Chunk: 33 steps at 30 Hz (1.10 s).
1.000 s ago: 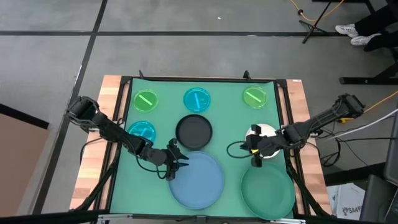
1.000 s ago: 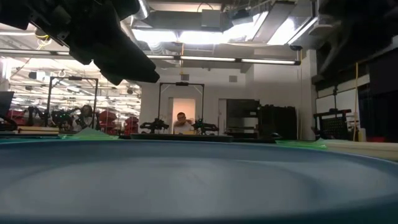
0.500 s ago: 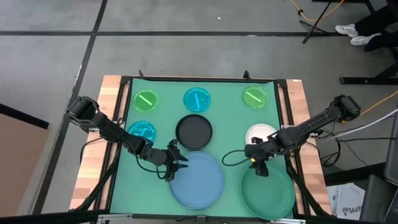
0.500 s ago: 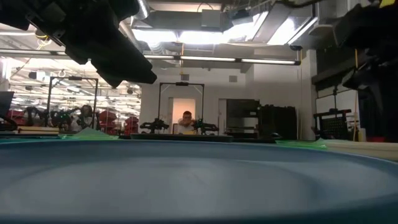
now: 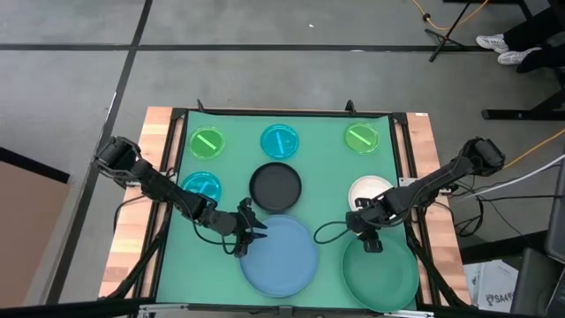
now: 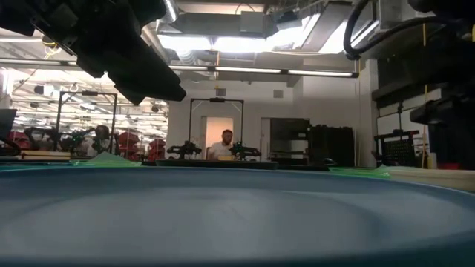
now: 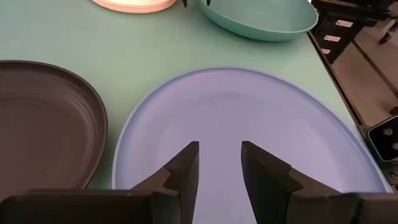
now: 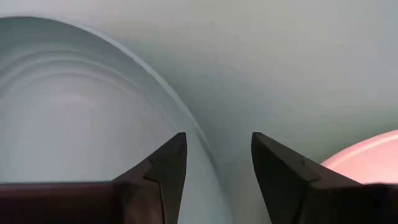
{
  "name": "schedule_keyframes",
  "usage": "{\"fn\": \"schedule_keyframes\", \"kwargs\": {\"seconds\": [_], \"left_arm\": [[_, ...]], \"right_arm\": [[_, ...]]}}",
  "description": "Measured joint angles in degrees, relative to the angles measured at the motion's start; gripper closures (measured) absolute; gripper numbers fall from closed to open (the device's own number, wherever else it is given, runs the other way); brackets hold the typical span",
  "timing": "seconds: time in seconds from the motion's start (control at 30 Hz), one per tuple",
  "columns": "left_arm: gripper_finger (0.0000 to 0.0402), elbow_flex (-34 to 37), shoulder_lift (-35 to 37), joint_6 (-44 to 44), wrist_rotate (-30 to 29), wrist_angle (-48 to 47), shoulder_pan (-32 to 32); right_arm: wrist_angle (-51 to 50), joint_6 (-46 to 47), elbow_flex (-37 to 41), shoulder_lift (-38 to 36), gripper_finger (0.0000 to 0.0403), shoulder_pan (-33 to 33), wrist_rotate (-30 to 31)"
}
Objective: Stack plastic plates
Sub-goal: Stack the dark green plate on top of the blue plate
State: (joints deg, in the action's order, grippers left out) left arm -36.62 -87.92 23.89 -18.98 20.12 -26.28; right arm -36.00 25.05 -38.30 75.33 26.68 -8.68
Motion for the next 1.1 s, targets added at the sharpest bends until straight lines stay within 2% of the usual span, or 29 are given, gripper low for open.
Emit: {"fn": "schedule_keyframes", "kwargs": {"seconds": [0.33, 0.7, 0.87, 1.1], "left_arm": [[0.0288, 0.0, 0.0, -0.4, 0.1, 0.0, 0.4], [0.0288, 0.0, 0.3, -0.4, -0.4, 0.1, 0.4], [0.0288, 0.0, 0.3, -0.2, -0.2, 0.2, 0.4], [0.0288, 0.0, 1.0, 0.0, 2.9, 0.0, 0.3]], "right_arm": [[3.1, 0.1, 2.8, 0.0, 0.0272, 0.0, -1.7], [3.2, -0.2, 2.9, -0.1, 0.0394, -0.1, -3.8], [4.0, 1.1, 2.8, -0.1, 0.0395, -0.1, -4.0], [4.2, 2.1, -0.3, -0.2, 0.0401, -0.1, -4.8]]}}
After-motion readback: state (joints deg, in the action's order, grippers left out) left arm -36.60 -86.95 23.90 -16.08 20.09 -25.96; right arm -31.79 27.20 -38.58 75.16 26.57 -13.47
